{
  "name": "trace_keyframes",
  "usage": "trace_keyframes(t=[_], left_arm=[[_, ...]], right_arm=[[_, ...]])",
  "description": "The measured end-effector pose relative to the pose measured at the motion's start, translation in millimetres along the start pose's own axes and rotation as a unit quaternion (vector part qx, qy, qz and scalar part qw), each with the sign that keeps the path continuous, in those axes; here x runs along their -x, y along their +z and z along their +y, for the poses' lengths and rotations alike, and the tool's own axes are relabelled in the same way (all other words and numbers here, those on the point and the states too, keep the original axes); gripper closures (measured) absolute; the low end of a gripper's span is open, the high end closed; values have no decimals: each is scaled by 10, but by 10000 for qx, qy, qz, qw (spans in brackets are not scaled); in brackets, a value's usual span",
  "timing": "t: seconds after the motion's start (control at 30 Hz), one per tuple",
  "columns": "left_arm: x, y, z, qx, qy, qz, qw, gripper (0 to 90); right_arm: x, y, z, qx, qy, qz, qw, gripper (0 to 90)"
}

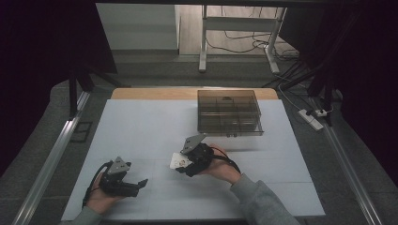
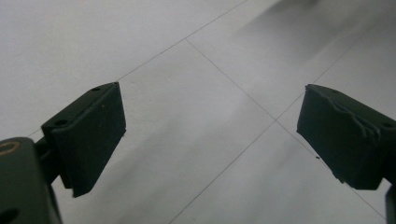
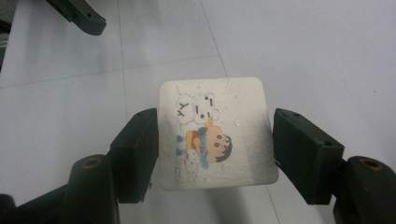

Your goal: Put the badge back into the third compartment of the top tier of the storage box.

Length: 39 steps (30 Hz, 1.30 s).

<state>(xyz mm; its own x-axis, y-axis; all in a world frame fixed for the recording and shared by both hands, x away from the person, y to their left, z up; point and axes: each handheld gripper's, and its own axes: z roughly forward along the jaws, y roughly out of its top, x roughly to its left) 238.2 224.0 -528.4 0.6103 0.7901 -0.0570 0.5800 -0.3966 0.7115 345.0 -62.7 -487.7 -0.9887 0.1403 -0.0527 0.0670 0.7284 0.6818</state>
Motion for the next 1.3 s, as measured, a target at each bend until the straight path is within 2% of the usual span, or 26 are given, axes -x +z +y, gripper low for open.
trace_keyframes(t=[0.5, 0.83, 1.3], left_arm=[[4, 32, 37, 7, 46, -34, 10000, 82], [9, 41, 50, 12, 67, -58, 10000, 82], [4, 52, 52, -18, 65, -43, 10000, 82]], right_arm=[[19, -276, -219, 123, 250, -226, 9994, 329], [17, -446, -344, 184, 332, -371, 9986, 329], [50, -654, -483, 335, 514, -564, 9965, 329]])
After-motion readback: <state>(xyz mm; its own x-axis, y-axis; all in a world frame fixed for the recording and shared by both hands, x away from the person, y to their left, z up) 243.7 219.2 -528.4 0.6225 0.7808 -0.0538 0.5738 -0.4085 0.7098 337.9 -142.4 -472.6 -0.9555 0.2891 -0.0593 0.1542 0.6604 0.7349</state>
